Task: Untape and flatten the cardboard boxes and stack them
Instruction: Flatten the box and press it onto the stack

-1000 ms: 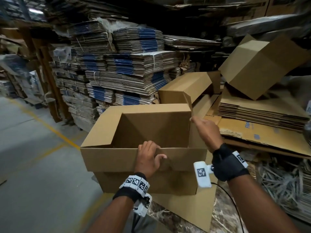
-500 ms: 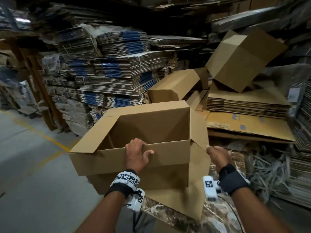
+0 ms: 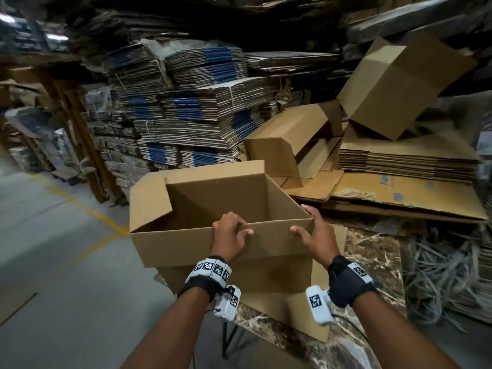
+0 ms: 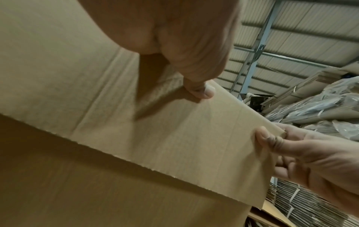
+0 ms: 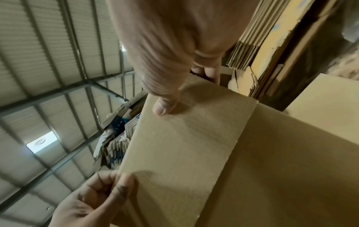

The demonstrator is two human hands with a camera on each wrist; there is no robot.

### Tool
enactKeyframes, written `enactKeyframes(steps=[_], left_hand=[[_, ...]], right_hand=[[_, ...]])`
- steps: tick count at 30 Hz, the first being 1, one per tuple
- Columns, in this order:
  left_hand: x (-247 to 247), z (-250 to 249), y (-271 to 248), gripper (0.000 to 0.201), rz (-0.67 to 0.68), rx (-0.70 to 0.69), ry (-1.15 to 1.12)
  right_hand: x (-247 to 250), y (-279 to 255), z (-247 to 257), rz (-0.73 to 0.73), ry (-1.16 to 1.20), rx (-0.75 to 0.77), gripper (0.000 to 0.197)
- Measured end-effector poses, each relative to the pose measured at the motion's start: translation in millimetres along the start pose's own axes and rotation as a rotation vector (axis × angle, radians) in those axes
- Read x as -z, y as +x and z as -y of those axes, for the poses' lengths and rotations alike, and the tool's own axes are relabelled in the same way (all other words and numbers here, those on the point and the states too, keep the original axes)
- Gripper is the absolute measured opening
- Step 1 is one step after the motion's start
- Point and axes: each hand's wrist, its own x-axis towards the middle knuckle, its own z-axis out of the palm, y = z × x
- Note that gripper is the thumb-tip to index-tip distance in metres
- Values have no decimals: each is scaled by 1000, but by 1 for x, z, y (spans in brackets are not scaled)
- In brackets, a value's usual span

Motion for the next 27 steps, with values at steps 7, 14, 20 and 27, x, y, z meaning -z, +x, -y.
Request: enactKeyframes(steps=[7, 14, 20, 27], left_hand=[[29, 16, 5, 26, 206, -33, -41], [45, 27, -5, 39, 217, -195, 92], [59, 76, -10, 32, 109, -183, 262], [64, 90, -4, 28, -194, -304, 234]], right_hand=[[-14, 13, 27, -129, -385, 47, 79], [-67, 3, 78, 172, -760, 343, 49], [-67, -2, 67, -13, -689, 342, 15], [-68, -6, 55, -126, -664, 317, 25]])
